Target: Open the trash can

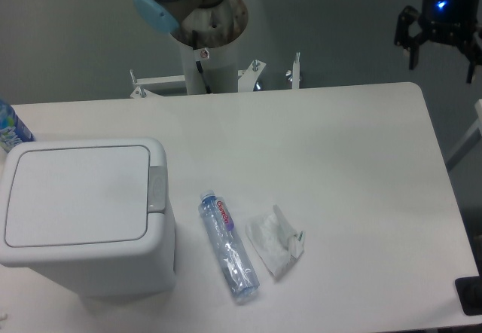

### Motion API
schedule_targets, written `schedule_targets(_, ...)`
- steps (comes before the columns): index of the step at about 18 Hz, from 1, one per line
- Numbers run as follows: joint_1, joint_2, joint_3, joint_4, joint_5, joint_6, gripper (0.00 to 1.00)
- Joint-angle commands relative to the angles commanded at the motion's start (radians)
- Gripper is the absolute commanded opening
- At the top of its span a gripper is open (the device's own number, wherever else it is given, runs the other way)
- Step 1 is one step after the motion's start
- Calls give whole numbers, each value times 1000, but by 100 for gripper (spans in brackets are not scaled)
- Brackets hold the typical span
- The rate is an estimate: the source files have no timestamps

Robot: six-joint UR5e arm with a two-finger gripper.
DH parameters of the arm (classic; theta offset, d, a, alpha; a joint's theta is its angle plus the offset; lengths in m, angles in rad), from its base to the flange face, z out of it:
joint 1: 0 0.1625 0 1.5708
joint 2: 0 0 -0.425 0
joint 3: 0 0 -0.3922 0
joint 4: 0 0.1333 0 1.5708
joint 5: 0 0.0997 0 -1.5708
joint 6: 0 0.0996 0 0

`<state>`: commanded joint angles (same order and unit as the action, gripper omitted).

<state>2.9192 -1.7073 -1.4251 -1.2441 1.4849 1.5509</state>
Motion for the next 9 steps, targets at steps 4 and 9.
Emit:
schedule_targets(4,-3,0,-2,0,-2,0,100)
schedule_targets(9,-20,0,2,0,-14,-95,100)
